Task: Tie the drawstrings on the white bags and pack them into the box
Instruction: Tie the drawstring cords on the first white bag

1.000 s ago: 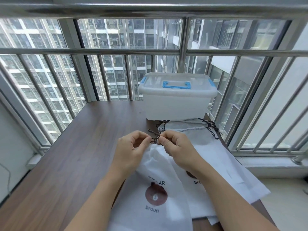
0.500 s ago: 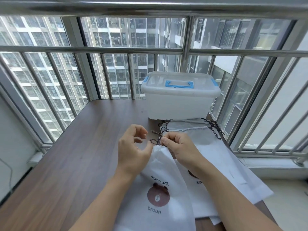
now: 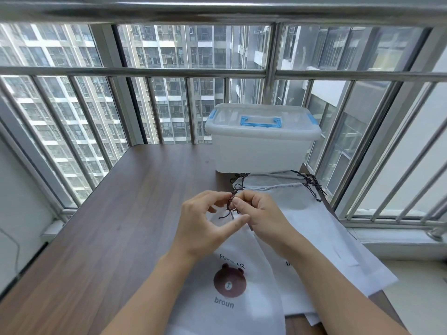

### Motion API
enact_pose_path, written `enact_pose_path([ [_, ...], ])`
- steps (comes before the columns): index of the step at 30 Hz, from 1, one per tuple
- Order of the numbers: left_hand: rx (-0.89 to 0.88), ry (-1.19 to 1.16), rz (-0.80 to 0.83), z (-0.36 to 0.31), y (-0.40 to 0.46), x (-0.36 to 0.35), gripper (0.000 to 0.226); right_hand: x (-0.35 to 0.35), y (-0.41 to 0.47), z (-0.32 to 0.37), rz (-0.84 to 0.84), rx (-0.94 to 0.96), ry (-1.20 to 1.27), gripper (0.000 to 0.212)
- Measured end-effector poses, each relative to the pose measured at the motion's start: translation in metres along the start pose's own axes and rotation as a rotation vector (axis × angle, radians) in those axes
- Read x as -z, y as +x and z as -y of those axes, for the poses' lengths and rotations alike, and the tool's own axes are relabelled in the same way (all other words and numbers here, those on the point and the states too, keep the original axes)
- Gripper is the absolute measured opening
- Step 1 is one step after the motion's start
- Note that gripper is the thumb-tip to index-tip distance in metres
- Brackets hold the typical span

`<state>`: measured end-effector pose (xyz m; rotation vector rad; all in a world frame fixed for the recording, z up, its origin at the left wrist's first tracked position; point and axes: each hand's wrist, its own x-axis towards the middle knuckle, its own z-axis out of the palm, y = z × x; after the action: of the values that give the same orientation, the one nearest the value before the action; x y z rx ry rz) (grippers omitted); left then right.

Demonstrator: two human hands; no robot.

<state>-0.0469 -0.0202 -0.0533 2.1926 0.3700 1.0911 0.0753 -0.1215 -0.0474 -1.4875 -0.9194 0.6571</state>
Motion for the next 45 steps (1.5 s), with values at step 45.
enact_pose_path([
  [45,0.303,-0.318,0.283,0.022,0.004,0.002,0.003,0.018,0.003,-0.008,0.191,0.092,-0.199,0.019],
])
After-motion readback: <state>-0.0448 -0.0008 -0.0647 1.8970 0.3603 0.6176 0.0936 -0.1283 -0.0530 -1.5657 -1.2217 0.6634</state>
